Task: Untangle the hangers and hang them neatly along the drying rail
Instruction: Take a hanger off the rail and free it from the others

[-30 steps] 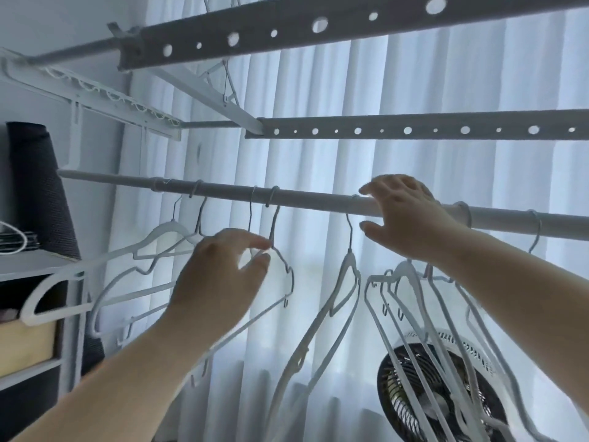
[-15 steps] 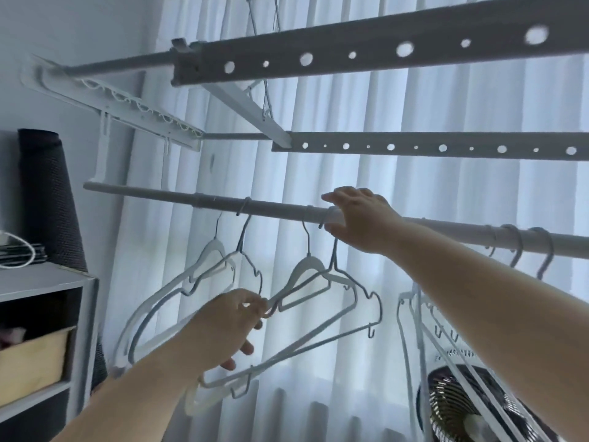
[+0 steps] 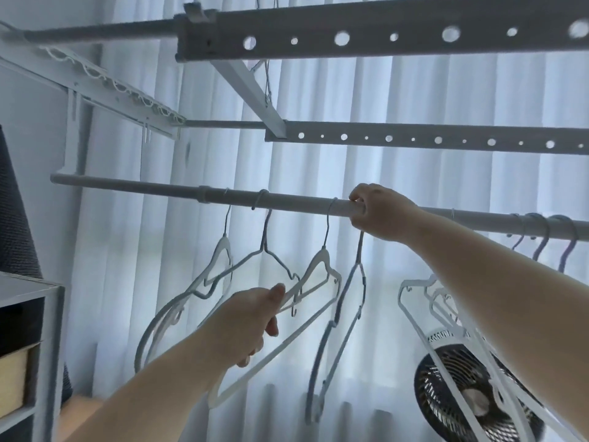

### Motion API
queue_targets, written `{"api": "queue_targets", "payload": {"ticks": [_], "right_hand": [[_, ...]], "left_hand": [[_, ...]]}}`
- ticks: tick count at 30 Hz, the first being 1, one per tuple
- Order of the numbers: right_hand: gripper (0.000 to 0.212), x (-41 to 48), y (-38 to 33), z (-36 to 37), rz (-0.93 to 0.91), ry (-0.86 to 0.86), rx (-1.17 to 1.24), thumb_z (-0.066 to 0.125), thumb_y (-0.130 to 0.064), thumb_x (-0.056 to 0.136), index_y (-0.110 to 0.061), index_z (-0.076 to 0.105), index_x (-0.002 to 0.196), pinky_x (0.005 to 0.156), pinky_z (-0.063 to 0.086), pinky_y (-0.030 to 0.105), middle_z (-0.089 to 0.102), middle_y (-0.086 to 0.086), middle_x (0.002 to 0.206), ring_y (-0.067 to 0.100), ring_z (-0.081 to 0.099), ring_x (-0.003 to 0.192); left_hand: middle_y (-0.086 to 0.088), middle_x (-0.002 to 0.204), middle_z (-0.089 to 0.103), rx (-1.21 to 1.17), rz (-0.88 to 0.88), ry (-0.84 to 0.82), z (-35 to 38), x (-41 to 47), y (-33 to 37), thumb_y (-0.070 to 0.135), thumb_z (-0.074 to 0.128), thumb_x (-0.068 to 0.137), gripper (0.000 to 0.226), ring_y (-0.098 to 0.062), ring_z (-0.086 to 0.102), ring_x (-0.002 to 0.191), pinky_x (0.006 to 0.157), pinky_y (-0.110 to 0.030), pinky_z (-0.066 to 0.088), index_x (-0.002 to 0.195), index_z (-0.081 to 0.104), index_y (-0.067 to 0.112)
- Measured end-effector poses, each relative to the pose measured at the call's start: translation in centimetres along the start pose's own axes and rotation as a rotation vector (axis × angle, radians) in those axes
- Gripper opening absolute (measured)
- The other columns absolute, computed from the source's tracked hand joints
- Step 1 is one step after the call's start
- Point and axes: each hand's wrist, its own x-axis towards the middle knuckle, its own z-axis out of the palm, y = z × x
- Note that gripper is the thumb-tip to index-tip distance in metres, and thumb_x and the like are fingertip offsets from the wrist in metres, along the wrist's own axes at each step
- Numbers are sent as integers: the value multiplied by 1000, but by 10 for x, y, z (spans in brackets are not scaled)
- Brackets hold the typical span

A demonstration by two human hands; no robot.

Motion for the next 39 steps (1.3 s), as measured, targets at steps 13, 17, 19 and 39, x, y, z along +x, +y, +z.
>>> {"api": "queue_targets", "payload": {"ticks": [13, 17, 19, 39], "right_hand": [[43, -16, 14, 0, -68, -2, -139, 47, -19, 91, -15, 38, 133, 96, 35, 30, 43, 5, 135, 22, 39, 125], [50, -19, 18, -1, -86, -2, -114, 48, -20, 92, -15, 32, 139, 100, 34, 31, 41, 3, 140, 21, 37, 128], [55, -18, 21, -4, -89, -5, -84, 49, -20, 91, -16, 28, 142, 101, 33, 30, 40, 2, 142, 20, 36, 130], [60, -26, 49, -13, -100, -52, -74, 50, -25, 91, -17, 23, 145, 106, 29, 31, 35, 3, 148, 22, 34, 134]], "left_hand": [[6, 55, 52, -40, 130, 33, 1, 10, -5, 6, 43, 92, 23, -4, 32, 25, 31, -10, 25, 89, 54, 26], [6, 54, 53, -33, 135, 37, 4, 10, -1, 6, 44, 92, 29, -5, 33, 25, 31, -10, 27, 80, 54, 30], [5, 56, 54, -28, 132, 36, 6, 11, 0, 7, 44, 92, 29, -5, 34, 25, 32, -10, 28, 79, 53, 31], [12, 92, 64, 588, 319, 147, 51, -18, 63, 65, 43, 78, 62, -14, 56, 105, 86, -30, 43, 127, 43, 27]]}}
